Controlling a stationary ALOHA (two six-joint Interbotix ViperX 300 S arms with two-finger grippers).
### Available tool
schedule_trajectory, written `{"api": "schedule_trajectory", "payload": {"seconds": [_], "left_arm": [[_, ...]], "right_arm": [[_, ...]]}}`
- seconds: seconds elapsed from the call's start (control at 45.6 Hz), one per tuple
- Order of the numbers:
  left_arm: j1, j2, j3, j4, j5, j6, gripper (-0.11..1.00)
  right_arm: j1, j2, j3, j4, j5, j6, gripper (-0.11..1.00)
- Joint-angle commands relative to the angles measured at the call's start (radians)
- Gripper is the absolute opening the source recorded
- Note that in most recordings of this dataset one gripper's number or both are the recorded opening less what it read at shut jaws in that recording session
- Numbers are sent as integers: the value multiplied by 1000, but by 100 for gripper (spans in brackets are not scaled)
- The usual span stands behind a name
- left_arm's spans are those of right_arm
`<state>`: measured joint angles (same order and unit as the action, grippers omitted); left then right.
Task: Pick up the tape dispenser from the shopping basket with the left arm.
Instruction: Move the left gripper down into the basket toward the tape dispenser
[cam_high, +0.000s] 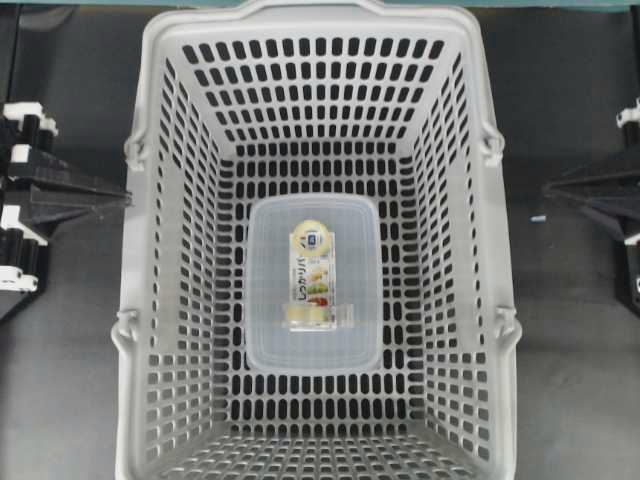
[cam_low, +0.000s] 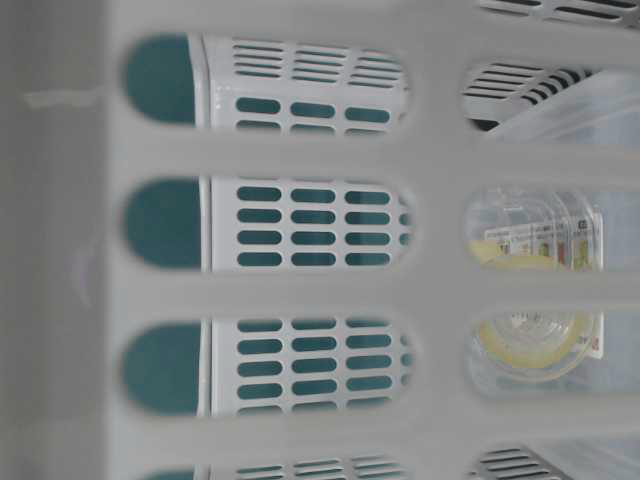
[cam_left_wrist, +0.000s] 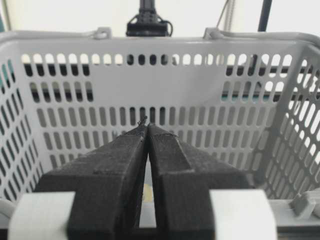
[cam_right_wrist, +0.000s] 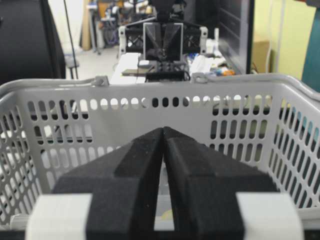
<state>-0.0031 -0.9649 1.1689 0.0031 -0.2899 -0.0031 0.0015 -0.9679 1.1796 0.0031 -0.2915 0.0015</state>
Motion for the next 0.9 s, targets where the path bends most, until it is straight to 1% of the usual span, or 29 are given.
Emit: {"api": "schedule_trajectory", "payload": {"seconds": [0.0, 0.022, 0.066, 0.088, 0.219, 0.307, 0.417, 0.439, 0.658, 0.811, 0.877], "left_arm": [[-8, -2, -89, 40, 49, -25, 6], [-6, 5, -115, 40, 84, -35, 6], [-6, 9, -155, 40, 137, -48, 2], [-8, 17, -173, 40, 163, -57, 0], [-35, 94, -298, 40, 341, -109, 0], [-60, 187, -402, 40, 477, -130, 0], [-77, 311, -514, 40, 618, -133, 0], [-81, 353, -548, 40, 658, -133, 0], [-103, 604, -761, 41, 882, -130, 0], [-112, 723, -873, 40, 1005, -133, 0], [-110, 767, -911, 41, 1051, -140, 0]], "right_arm": [[-20, 5, -8, 3, -6, 0, 0], [-28, 3, -5, 5, -3, 8, 0], [-32, -2, -5, 6, 3, 8, 1], [-34, -6, -5, 6, 11, 8, -1], [-40, -32, -8, 6, 40, 6, -1], [-40, -52, -12, 5, 69, 6, -1], [-40, -71, -17, 6, 115, 6, -1], [-40, -75, -18, 5, 129, 6, -1], [-40, -106, -28, 5, 219, 6, -1], [-40, -132, -35, 5, 259, 6, -1], [-40, -143, -40, 5, 282, 6, 3]]}}
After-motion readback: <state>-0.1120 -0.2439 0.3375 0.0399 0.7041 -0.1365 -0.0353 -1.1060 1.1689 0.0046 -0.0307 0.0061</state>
